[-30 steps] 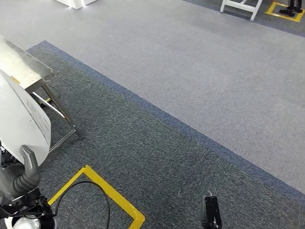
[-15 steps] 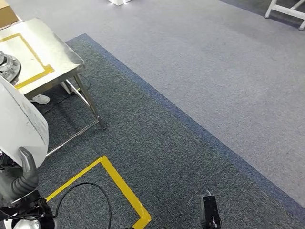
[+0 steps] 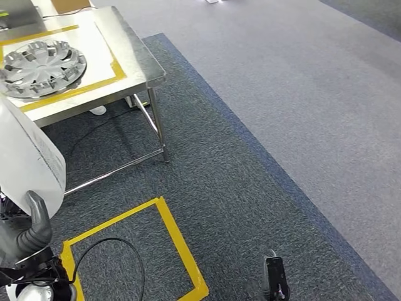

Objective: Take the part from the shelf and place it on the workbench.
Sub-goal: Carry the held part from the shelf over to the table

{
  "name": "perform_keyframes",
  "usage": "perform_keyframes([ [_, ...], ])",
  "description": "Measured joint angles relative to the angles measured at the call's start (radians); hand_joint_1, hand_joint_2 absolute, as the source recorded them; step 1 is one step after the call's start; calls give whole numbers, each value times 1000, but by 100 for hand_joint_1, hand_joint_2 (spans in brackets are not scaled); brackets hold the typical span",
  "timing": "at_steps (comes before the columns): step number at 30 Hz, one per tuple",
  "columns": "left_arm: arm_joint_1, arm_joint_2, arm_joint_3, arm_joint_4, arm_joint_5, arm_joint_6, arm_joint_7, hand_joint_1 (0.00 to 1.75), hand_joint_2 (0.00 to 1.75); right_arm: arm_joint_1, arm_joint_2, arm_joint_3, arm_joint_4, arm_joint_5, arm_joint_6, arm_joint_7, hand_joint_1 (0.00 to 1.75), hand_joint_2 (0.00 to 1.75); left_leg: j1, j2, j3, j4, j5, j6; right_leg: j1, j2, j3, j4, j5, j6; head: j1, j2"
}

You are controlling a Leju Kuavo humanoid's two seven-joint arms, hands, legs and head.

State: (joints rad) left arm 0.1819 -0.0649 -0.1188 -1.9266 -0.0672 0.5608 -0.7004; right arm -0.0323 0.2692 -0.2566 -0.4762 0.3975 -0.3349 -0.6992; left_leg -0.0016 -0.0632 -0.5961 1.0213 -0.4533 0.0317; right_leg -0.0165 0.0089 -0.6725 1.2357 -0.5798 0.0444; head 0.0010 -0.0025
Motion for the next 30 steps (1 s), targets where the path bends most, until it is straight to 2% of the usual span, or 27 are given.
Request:
perform_keyframes([
  [1, 0, 0, 0, 1, 0, 0, 0, 175, 175, -1, 0, 0, 0, 0, 0, 0, 0, 0, 1, -14, 3, 1, -2, -3, -2, 20, 27, -72, 41, -1, 0, 0],
  [2, 0, 0, 0, 1, 1, 0, 0, 175, 175, -1, -1, 0, 1, 0, 0, 0, 0, 0, 1, -27, 3, 3, -5, -7, -6, 43, 57, -138, 68, -3, 0, 0],
  [3, -1, 0, 0, 2, 1, 0, 0, 175, 175, -1, -1, 1, 2, 0, 0, 0, 0, 0, 2, -40, 1, 5, -5, -13, -8, 63, 78, -182, 82, -7, 0, 0],
  [4, 0, 0, 0, 2, 2, 0, 0, 175, 175, -1, -1, 1, 4, 1, 0, 0, 0, 0, 3, -51, -2, 6, -5, -19, -8, 73, 89, -200, 81, -11, -1, 0],
  [6, 3, 1, 1, 3, 4, 0, 0, 175, 175, -1, -1, 4, 7, 1, 1, 0, 0, 0, 6, -72, -6, 5, -2, -31, -7, 59, 98, -207, 79, -23, -1, 0],
  [7, 5, 2, 3, 3, 5, 0, 0, 175, 175, -2, -1, 7, 8, 1, 1, 0, 0, 0, 5, -66, -8, 9, -6, -35, -8, 47, 102, -210, 80, -30, -2, 0],
  [9, 3, 3, 5, 3, 7, 0, 0, 175, 175, -4, -1, 13, 10, -1, -1, 0, 0, 0, 3, -16, -34, 69, -42, -45, -11, 20, 111, -217, 79, -43, -11, 0],
  [10, 2, 3, 6, 3, 8, 0, 0, 175, 175, -4, -2, 16, 11, -2, -2, 0, 0, 0, 2, 18, -61, 129, -71, -50, -9, 5, 115, -218, 77, -48, -16, 0],
  [11, 0, 4, 6, 4, 9, -1, 0, 175, 175, -3, -2, 17, 13, -4, -4, 0, 0, 0, 5, 39, -95, 199, -102, -54, -7, -11, 118, -218, 74, -51, -20, 0],
  [12, -1, 4, 6, 5, 10, -1, 0, 175, 175, -3, -3, 18, 14, -6, -4, 0, 0, 0, 7, 48, -125, 258, -123, -57, -6, -26, 121, -218, 71, -52, -20, 0],
  [13, 0, 4, 6, 7, 11, -1, 0, 175, 175, -2, -4, 19, 16, -7, -6, 0, 0, 0, 10, 51, -142, 290, -126, -59, -5, -41, 123, -218, 68, -52, -20, 0],
  [14, 0, 5, 6, 9, 12, -2, 0, 175, 175, -3, -5, 22, 17, -6, -10, 1, 0, 0, 11, 54, -142, 286, -111, -60, -5, -54, 127, -218, 64, -51, -20, 0],
  [15, 0, 5, 6, 10, 12, -2, 0, 175, 175, -4, -5, 25, 18, -3, -15, 2, 0, 0, 11, 59, -121, 241, -77, -59, -5, -66, 132, -218, 60, -49, -20, 0],
  [16, -1, 5, 6, 11, 12, -3, 0, 175, 175, -5, -5, 30, 20, 0, -21, 2, 0, 0, 11, 76, -87, 171, -36, -56, -5, -78, 138, -218, 56, -46, -20, 0],
  [17, -2, 6, 6, 11, 12, -3, 0, 175, 175, -7, -5, 35, 21, 3, -26, 3, 0, 0, 5, 102, -53, 103, -9, -53, -2, -88, 144, -217, 51, -42, -21, 0],
  [18, -4, 6, 6, 11, 12, -3, 0, 175, 175, -9, -5, 38, 23, 5, -31, 4, 0, 0, 0, 124, -28, 51, 7, -46, 1, -98, 148, -217, 46, -37, -21, 0],
  [19, -6, 6, 6, 12, 11, -2, 0, 175, 175, -11, -6, 41, 25, 6, -34, 4, 0, 0, -5, 140, -17, 23, 9, -40, 5, -108, 151, -217, 41, -31, -21, 0],
  [20, -8, 6, 6, 13, 10, 0, 0, 175, 175, -13, -6, 43, 27, 5, -37, 4, 0, 0, -10, 141, -16, 16, 3, -34, 7, -120, 154, -218, 38, -26, -20, 0],
  [21, -8, 6, 6, 13, 9, 2, 0, 175, 175, -16, -7, 45, 29, 4, -39, 4, 0, 0, -9, 129, -17, 14, 2, -26, 8, -131, 158, -221, 36, -20, -19, 0],
  [22, -8, 7, 6, 13, 8, 5, 0, 175, 175, -19, -7, 48, 31, 2, -42, 3, 0, 0, -8, 117, -16, 10, 3, -20, 6, -131, 160, -220, 30, -14, -18, 0],
  [24, -11, 7, 6, 14, 8, 9, 0, 175, 175, -26, -8, 54, 35, -1, -44, 2, 0, 0, -1, 93, -12, 4, 6, -6, 3, -84, 141, -176, 1, -5, -14, 0],
  [26, -13, 6, 6, 14, 8, 10, 0, 175, 175, -27, -10, 58, 40, -3, -45, 1, 0, 0, 2, 68, -11, 2, 5, 2, 1, -25, 75, -54, -55, -3, -8, 0],
  [27, -14, 5, 6, 15, 7, 10, 0, 175, 175, -26, -12, 59, 43, -4, -45, 1, 0, 0, 1, 54, -11, 2, 4, 4, 2, -16, 36, 12, -76, -3, -6, 0],
  [28, -13, 5, 6, 17, 7, 10, 0, 175, 175, -24, -14, 59, 45, -4, -45, 1, 0, 0, 1, 39, -10, 3, 4, 5, 2, -12, 5, 57, -83, -4, -6, 0],
  [29, -13, 5, 6, 18, 7, 10, 0, 175, 175, -23, -15, 60, 48, -5, -45, 1, 0, 0, 0, 23, -9, 3, 3, 5, 3, -10, -9, 63, -66, -6, -6, 0],
  [30, -13, 5, 6, 19, 7, 10, 0, 175, 175, -22, -16, 60, 49, -5, -45, 1, 0, 0, 0, 7, -7, 3, 3, 5, 4, -7, -3, 29, -31, -9, -6, 0],
])
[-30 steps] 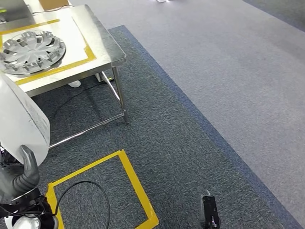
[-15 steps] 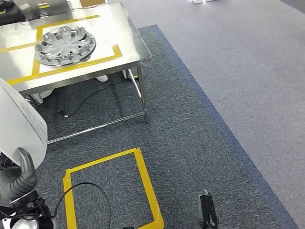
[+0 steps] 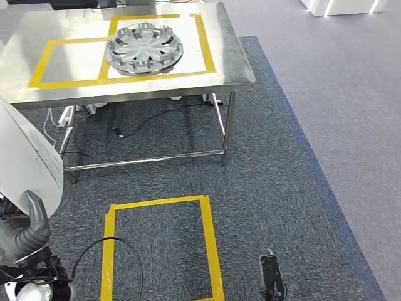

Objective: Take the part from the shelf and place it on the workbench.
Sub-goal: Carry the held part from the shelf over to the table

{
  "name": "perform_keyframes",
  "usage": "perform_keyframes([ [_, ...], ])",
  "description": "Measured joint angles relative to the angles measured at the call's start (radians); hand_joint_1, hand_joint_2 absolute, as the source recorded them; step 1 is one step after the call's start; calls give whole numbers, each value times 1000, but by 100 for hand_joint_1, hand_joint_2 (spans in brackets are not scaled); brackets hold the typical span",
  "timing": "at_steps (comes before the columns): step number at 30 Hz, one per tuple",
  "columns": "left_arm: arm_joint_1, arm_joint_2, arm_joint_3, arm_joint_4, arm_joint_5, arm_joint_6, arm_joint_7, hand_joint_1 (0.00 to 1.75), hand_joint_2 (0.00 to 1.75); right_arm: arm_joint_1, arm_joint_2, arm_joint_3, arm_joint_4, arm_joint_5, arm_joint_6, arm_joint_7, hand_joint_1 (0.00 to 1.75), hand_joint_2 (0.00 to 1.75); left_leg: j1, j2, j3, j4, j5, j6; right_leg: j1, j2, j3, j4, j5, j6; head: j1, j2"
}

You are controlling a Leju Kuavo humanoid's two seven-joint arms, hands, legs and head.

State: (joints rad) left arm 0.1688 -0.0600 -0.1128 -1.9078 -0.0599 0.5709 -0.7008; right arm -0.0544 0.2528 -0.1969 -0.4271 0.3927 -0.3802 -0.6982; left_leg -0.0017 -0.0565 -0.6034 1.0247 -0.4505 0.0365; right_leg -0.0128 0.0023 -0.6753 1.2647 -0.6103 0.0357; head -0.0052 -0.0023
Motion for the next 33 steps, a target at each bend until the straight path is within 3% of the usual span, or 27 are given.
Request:
perform_keyframes([
  [2, 0, 0, 0, 1, 0, 1, 0, 175, 175, -1, -2, 1, 2, 0, 0, 0, 0, 0, 0, -28, 4, 1, -2, -4, -1, 33, 49, -135, 82, -8, 0, 0],
  [3, -1, 0, 0, 1, 1, 2, 0, 175, 175, -2, -2, 1, 3, -2, 0, 0, 0, 0, 0, -41, 4, 3, -4, -7, -3, 55, 75, -192, 104, -11, -2, 0],
  [5, 0, 0, 0, 1, 3, 4, 0, 175, 175, -1, -4, 2, 6, -7, 0, 0, 0, 0, 5, -63, -1, 3, -2, -18, -3, 79, 101, -237, 108, -16, -3, 0],
  [7, 2, 0, 0, 1, 4, 5, 0, 175, 175, -2, -4, 3, 7, -12, 2, 0, 0, 0, 10, -78, -4, 0, 0, -31, -1, 60, 110, -247, 110, -24, -2, 0],
  [9, 3, 3, 0, 1, 1, 3, 0, 175, 175, -3, -4, 6, 7, -18, 6, -1, 0, 0, 6, -41, -18, 34, -22, -43, -5, 35, 120, -257, 113, -36, -7, 0],
  [11, 1, 4, -1, 1, -2, 2, 0, 175, 175, 0, -5, 9, 6, -25, 10, -1, 0, 0, 5, 18, -66, 140, -76, -53, -6, 6, 129, -261, 110, -44, -13, 0],
  [13, 1, 5, -2, 1, -2, 2, 0, 175, 175, 5, -6, 10, 5, -37, 11, -1, 0, 0, 10, 40, -121, 252, -116, -61, -5, -19, 134, -261, 104, -45, -15, 0],
  [14, 2, 5, -2, 1, -2, 3, 0, 175, 175, 8, -6, 11, 1, -48, 13, -1, 0, 0, 13, 43, -129, 267, -112, -64, -5, -29, 137, -261, 101, -44, -15, 0],
  [15, 2, 5, -2, 1, -3, 5, 0, 175, 175, 12, -7, 13, -7, -59, 15, -1, 0, 0, 15, 45, -118, 244, -89, -64, -5, -37, 140, -260, 98, -42, -15, 0],
  [17, 4, 6, -2, 1, -7, 10, 0, 175, 175, 18, -7, 20, -28, -83, 18, -1, 0, 0, 15, 52, -53, 118, -22, -60, -5, -48, 149, -261, 92, -37, -15, 0],
  [19, 5, 6, -2, 1, -14, 17, 0, 175, 175, 20, -7, 26, -41, -96, 15, -1, 0, 0, 11, 61, -1, 17, 5, -51, -1, -52, 154, -260, 86, -28, -15, 0],
  [22, 7, 7, -2, 0, -21, 28, 0, 175, 175, 23, -7, 35, -52, -107, 11, -1, 0, 0, 7, 61, 9, -7, -5, -33, 1, -55, 154, -266, 81, -10, -13, 0],
  [24, 8, 8, -2, -1, -23, 32, 0, 175, 175, 23, -7, 41, -58, -111, 10, -2, 0, 0, 11, 58, 17, -17, -5, -19, -1, -41, 143, -243, 65, 1, -10, 0],
  [26, 7, 8, -2, -2, -23, 34, 0, 175, 175, 22, -7, 45, -61, -115, 9, -2, 0, 0, 13, 56, 24, -21, -8, -8, -2, -17, 85, -137, 20, 7, -5, 0],
  [28, 7, 8, -2, -2, -23, 36, 0, 175, 175, 27, -7, 49, -61, -118, 9, -2, 0, 0, 11, 51, 27, -21, -14, -2, -2, -7, 1, -2, -22, 9, -2, 0],
  [29, 7, 8, -2, -2, -23, 37, 0, 175, 175, 30, -8, 50, -61, -119, 9, -2, 0, 0, 10, 47, 31, -21, -18, -1, -2, -6, -27, 30, -18, 10, -2, 0],
  [30, 7, 8, -2, -2, -23, 38, 0, 175, 175, 32, -8, 51, -61, -120, 9, -2, 0, 0, 10, 43, 37, -21, -23, -2, -1, -5, -34, 20, 9, 9, -2, 0],
  [32, 7, 8, -2, -2, -22, 39, 0, 175, 175, 33, -9, 52, -61, -121, 9, -2, 0, 0, 9, 37, 54, -21, -35, -6, -1, -3, 4, -97, 100, 3, -1, 0],
  [33, 7, 8, -2, -2, -22, 40, 0, 175, 175, 33, -9, 52, -61, -121, 9, -2, 0, 0, 8, 35, 61, -19, -43, -10, 0, 1, 35, -163, 132, -2, -2, 0],
])
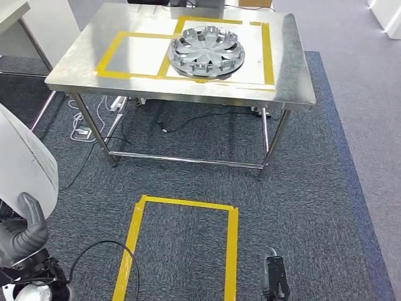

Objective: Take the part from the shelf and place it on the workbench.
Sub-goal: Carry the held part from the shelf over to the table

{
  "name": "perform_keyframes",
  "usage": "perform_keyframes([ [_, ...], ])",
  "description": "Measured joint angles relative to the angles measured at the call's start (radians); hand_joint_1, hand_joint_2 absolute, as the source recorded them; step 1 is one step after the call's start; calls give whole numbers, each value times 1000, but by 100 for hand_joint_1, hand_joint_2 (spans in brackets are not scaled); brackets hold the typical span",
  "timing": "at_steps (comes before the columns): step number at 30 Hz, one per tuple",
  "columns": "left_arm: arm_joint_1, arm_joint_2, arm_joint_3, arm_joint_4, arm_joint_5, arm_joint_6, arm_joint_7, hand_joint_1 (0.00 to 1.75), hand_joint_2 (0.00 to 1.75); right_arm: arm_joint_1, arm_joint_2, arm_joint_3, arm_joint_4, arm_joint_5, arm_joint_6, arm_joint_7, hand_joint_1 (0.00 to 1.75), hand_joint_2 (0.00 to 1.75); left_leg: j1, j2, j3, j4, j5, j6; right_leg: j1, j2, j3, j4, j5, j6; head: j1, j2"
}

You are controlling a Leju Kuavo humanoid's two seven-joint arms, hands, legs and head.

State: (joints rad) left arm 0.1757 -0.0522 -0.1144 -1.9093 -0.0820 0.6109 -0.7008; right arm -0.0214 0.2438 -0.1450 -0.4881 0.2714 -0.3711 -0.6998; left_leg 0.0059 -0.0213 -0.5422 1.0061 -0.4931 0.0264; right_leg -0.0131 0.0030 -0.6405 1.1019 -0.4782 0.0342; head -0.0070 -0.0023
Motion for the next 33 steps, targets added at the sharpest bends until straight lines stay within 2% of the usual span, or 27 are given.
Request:
perform_keyframes([
  [1, 0, 0, 0, 0, 0, 0, 0, 175, 175, -1, 0, 1, 0, 0, 0, 0, 0, 0, -1, -2, 3, 2, -6, -4, 1, 3, 24, -49, 15, -5, 0, 0],
  [2, 0, 0, 0, 0, 1, 0, 0, 175, 175, -1, -1, 1, 0, 0, 0, 1, 0, 0, -2, -3, 4, 3, -10, -9, 2, 6, 37, -74, 16, -9, -1, 0],
  [5, -1, 0, 0, 0, 2, 0, 0, 175, 175, 0, -1, 4, 1, -1, 0, 1, 0, 0, -1, -2, 10, 3, -20, -24, 1, 7, 53, -89, 0, -24, -2, 0],
  [6, -2, 0, 0, -1, 2, 0, 0, 175, 175, -1, -2, 5, 1, -1, 0, 1, 0, 0, 0, 0, 6, 18, -28, -30, -1, 6, 61, -93, -4, -30, -6, 0],
  [7, -4, 0, 0, -1, 2, 0, 0, 175, 175, -3, -2, 6, 2, -2, -1, 1, 0, 0, 1, 4, -9, 55, -44, -36, -4, 4, 70, -97, -7, -35, -9, 0],
  [8, -5, 0, 0, -1, 4, 0, 0, 175, 175, -5, -2, 6, 4, -2, -2, 0, 0, 0, 3, 7, -38, 111, -64, -41, -5, 2, 79, -98, -13, -39, -12, 0],
  [10, -4, 0, -1, -1, 7, 0, 0, 175, 175, -6, -2, 6, 8, -4, -4, 1, 0, 0, 6, 8, -118, 244, -103, -48, -5, -2, 95, -99, -27, -42, -16, 0],
  [11, -3, 1, -1, -1, 8, 0, 0, 175, 175, -6, -3, 6, 10, -6, -5, 1, 0, 0, 7, 8, -147, 281, -101, -50, -5, -2, 104, -99, -35, -41, -16, 0],
  [12, -2, 1, -1, -1, 9, 0, 0, 175, 175, -5, -3, 6, 12, -6, -5, 1, 0, 0, 8, 8, -159, 283, -78, -51, -5, -3, 116, -99, -44, -40, -16, 0],
  [13, -2, 1, -1, -1, 9, 0, 0, 175, 175, -5, -4, 6, 13, -7, -5, 1, 0, 0, 8, 9, -154, 246, -36, -50, -6, -3, 130, -99, -54, -38, -16, 0],
  [14, -2, 2, -1, -1, 9, 1, 0, 175, 175, -5, -4, 6, 14, -7, -5, 1, 0, 0, 9, 11, -136, 183, 13, -47, -6, -3, 144, -99, -64, -34, -16, 0],
  [15, -2, 2, -1, 0, 9, 1, 0, 175, 175, -7, -4, 6, 15, -7, -6, 1, 0, 0, 6, 13, -114, 127, 46, -44, -5, -3, 154, -100, -75, -29, -16, 0],
  [16, -3, 2, -1, 0, 9, 1, 0, 175, 175, -8, -4, 6, 16, -7, -6, 1, 0, 0, 3, 16, -92, 77, 59, -40, -3, -4, 161, -102, -84, -22, -17, 0],
  [17, -3, 3, -1, 0, 9, 1, 0, 175, 175, -9, -4, 6, 17, -7, -6, 1, 0, 0, 1, 18, -77, 49, 54, -35, -2, -5, 164, -106, -91, -16, -17, 0],
  [20, -1, 3, -1, 0, 10, 1, 0, 175, 175, -11, -4, 7, 19, -8, -9, 1, 0, 0, 0, 14, -56, 23, 26, -16, -1, -10, 179, -105, -94, 0, -15, 0],
  [21, 0, 3, -1, 0, 10, 2, 0, 175, 175, -12, -4, 7, 20, -8, -10, 1, 0, 0, 2, 13, -47, 18, 22, -9, -1, -10, 174, -86, -95, 4, -14, 0],
  [22, 0, 3, -1, 0, 10, 3, 0, 175, 175, -13, -4, 7, 21, -8, -10, 0, 0, 0, 3, 12, -38, 14, 18, -3, -1, -9, 154, -49, -103, 7, -12, 0],
  [23, 1, 3, -1, 0, 10, 3, 0, 175, 175, -14, -4, 7, 21, -9, -10, 0, 0, 0, 4, 12, -30, 11, 13, 3, -1, -7, 118, 8, -118, 9, -10, 0],
  [25, 1, 2, -2, 0, 10, 3, 0, 175, 175, -13, -4, 7, 23, -10, -11, 0, 0, 0, 3, 11, -18, 10, 1, 11, -1, -5, 21, 143, -166, 13, -8, 0],
  [26, 2, 1, -2, 0, 11, 3, 0, 175, 175, -11, -4, 7, 24, -11, -12, 0, 0, 0, 2, 10, -12, 10, -5, 12, 0, -5, -21, 188, -185, 15, -8, 0],
  [27, 3, 1, -1, 0, 11, 3, 0, 175, 175, -9, -4, 6, 25, -12, -13, 0, 0, 0, 2, 9, -5, 10, -12, 13, 0, -5, -49, 210, -195, 15, -8, 0],
  [28, 4, 1, -1, 0, 11, 3, 0, 175, 175, -8, -4, 6, 26, -12, -13, 0, 0, 0, 1, 7, 4, 10, -18, 13, 0, -5, -61, 202, -185, 13, -8, 0],
  [29, 5, 1, -1, 0, 11, 3, 0, 175, 175, -8, -4, 6, 27, -12, -14, 0, 0, 0, 1, 6, 15, 10, -26, 12, 1, -5, -61, 169, -158, 11, -8, 0],
  [30, 6, 1, -1, 0, 11, 3, 0, 175, 175, -8, -4, 6, 28, -12, -14, 0, 0, 0, 0, 6, 30, 10, -36, 11, 2, -5, -53, 115, -112, 7, -7, 0],
  [31, 6, 1, -1, 0, 11, 3, 0, 175, 175, -7, -5, 6, 29, -12, -15, 0, 0, 0, -1, 5, 42, 9, -47, 9, 4, -4, -42, 48, -50, -1, -7, 0],
  [32, 6, 0, -1, 0, 11, 3, 0, 175, 175, -8, -6, 7, 31, -13, -15, 1, 0, 0, -2, 4, 53, 10, -57, 6, 7, -4, -33, -7, -10, -7, -8, 0],
  [33, 6, 0, -1, 0, 11, 3, 0, 175, 175, -7, -7, 7, 33, -13, -16, 1, 0, 0, -2, 3, 59, 9, -67, 0, 10, -4, -23, -45, 17, -14, -9, 0],
])
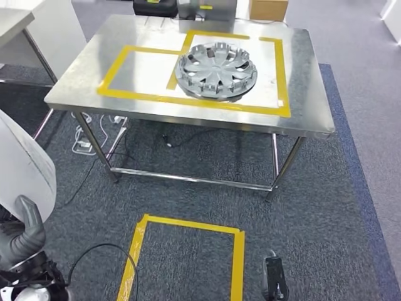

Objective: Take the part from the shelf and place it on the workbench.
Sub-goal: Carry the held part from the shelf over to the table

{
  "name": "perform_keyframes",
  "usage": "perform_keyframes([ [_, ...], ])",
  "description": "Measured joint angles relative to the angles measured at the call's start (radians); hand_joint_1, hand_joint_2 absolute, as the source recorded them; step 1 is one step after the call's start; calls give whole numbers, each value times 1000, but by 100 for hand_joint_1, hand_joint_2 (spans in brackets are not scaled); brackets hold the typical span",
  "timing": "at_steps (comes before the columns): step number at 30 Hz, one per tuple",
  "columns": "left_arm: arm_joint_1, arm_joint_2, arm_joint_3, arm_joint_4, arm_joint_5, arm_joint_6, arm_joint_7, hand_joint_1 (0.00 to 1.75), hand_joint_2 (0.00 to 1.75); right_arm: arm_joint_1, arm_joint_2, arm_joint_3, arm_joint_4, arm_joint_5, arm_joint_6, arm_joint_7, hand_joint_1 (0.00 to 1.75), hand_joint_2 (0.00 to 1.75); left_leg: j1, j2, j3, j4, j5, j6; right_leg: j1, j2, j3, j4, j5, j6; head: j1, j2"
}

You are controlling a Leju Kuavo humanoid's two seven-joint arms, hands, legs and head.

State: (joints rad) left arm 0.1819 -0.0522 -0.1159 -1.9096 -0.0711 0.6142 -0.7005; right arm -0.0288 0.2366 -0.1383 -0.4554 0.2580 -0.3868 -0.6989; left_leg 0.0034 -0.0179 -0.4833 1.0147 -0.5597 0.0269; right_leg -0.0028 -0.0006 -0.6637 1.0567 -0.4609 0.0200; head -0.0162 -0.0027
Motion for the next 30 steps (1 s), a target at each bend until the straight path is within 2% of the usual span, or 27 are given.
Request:
perform_keyframes([
  [1, 1, 0, 0, 0, 0, 0, 0, 175, 175, 1, -1, 0, 2, -1, -1, 0, 0, 0, -1, -1, 5, 1, -5, -6, 2, 0, 5, -18, 11, -7, -1, 0],
  [2, 1, 0, 0, 0, 0, 0, 0, 175, 175, 2, -2, 0, 2, -1, -1, 0, 0, 0, -1, -2, 11, 1, -6, -12, 3, 0, 11, -21, 3, -11, -2, 0],
  [3, 1, -1, 0, -1, 1, 0, 0, 175, 175, 2, -2, 0, 3, -1, -2, 0, 0, 0, -1, -1, 14, 2, -7, -18, 1, 0, 23, -26, 7, -16, -2, 0],
  [5, -1, 0, 0, -2, 0, 1, 0, 175, 175, -1, -2, 1, 3, -1, -1, 0, 0, 0, -1, 2, 2, 46, -5, -27, -6, 0, 46, -37, 7, -24, -5, 0],
  [6, -2, 0, 0, -2, 0, 2, -1, 175, 175, -3, -2, 2, 4, 0, 0, -1, 0, 0, 0, 4, -25, 97, -15, -33, -9, 0, 58, -41, 3, -27, -6, 0],
  [8, -1, -1, 0, -2, 0, 3, -1, 175, 175, -4, -2, 4, 5, -1, 1, -1, 0, 0, 5, 5, -101, 217, -63, -45, -10, -1, 75, -43, -13, -30, -9, 0],
  [9, 0, 0, 0, -2, 0, 3, -1, 175, 175, -4, -2, 4, 6, -1, 1, 0, 0, 0, 8, 6, -136, 258, -90, -50, -10, -1, 84, -43, -21, -31, -8, 0],
  [10, 2, 0, 0, -2, 0, 3, -1, 175, 175, -3, -2, 5, 7, -1, 1, 0, 0, 0, 11, 6, -158, 270, -100, -53, -10, 0, 95, -43, -30, -30, -8, 0],
  [11, 2, 0, 0, -2, 0, 3, -1, 175, 175, -3, -2, 6, 7, -1, 2, 0, 0, 0, 13, 6, -165, 250, -86, -55, -11, 1, 107, -43, -38, -29, -8, 0],
  [12, 2, 0, 0, -2, 0, 3, -1, 175, 175, -3, -2, 7, 8, -1, 2, 0, 0, 0, 14, 7, -158, 201, -47, -55, -11, 1, 121, -43, -48, -26, -8, 0],
  [13, 2, 0, 0, -2, 0, 3, -1, 175, 175, -3, -2, 8, 9, -1, 3, 0, 0, 0, 15, 8, -146, 137, 9, -55, -12, 2, 129, -43, -57, -22, -8, 0],
  [14, 2, 0, 0, -2, 0, 3, -1, 175, 175, -4, -2, 8, 10, -1, 3, 0, 0, 0, 14, 11, -135, 84, 47, -53, -12, 2, 140, -43, -66, -17, -8, 0],
  [16, 3, 0, 0, -2, 0, 3, 0, 175, 175, -6, -2, 9, 11, -1, 4, 0, 0, 0, 10, 17, -124, 31, 72, -42, -11, 2, 151, -42, -81, -1, -8, 0],
  [17, 4, 0, 0, -2, 1, 3, 0, 175, 175, -6, -2, 9, 12, -1, 4, 0, 0, 0, 8, 18, -123, 32, 64, -33, -10, 1, 160, -39, -83, 7, -8, 0],
  [19, 4, 0, 0, -2, 3, 3, 0, 175, 175, -7, -2, 11, 13, -1, 5, 0, 0, 0, 8, 15, -109, 28, 73, -16, -11, 0, 165, -30, -88, 20, -7, 0],
  [21, 1, 0, 0, -3, 5, 2, 0, 175, 175, -11, -2, 14, 14, -1, 5, 0, 0, 0, 9, 15, -94, 24, 71, -4, -12, -1, 142, 20, -113, 25, -5, 0],
  [24, -1, 0, 0, -3, 6, 1, 0, 175, 175, -17, -2, 17, 14, -3, 5, 0, 0, 0, 4, 15, -88, 23, 62, 8, -10, -1, 27, 194, -183, 28, 0, 0],
  [25, 0, 0, 0, -3, 6, 0, 0, 175, 175, -16, -2, 17, 15, -3, 5, 0, 0, 0, 1, 14, -85, 23, 57, 10, -9, -1, -7, 231, -192, 27, 0, 0],
  [26, 0, 0, 0, -3, 6, 0, 0, 175, 175, -14, -2, 17, 15, -4, 5, 0, 0, 0, -1, 12, -79, 23, 51, 12, -7, 0, -26, 235, -181, 23, 0, 0],
  [27, 0, 0, 0, -3, 6, 0, 0, 175, 175, -13, -2, 17, 15, -4, 5, 0, 0, 0, -4, 11, -71, 23, 45, 12, -5, 0, -28, 204, -149, 17, 0, 0],
  [29, 0, 0, 0, -3, 6, 0, 0, 175, 175, -13, -2, 17, 15, -4, 5, 0, 0, 0, -9, 10, -51, 23, 30, 12, 3, 0, 0, 85, -57, -1, -1, 0],
  [30, -1, 0, 0, -3, 6, 0, 0, 175, 175, -14, -3, 17, 16, -5, 5, 0, 0, 0, -10, 10, -45, 23, 24, 10, 7, 0, 13, 35, -38, -8, -3, 0],
])
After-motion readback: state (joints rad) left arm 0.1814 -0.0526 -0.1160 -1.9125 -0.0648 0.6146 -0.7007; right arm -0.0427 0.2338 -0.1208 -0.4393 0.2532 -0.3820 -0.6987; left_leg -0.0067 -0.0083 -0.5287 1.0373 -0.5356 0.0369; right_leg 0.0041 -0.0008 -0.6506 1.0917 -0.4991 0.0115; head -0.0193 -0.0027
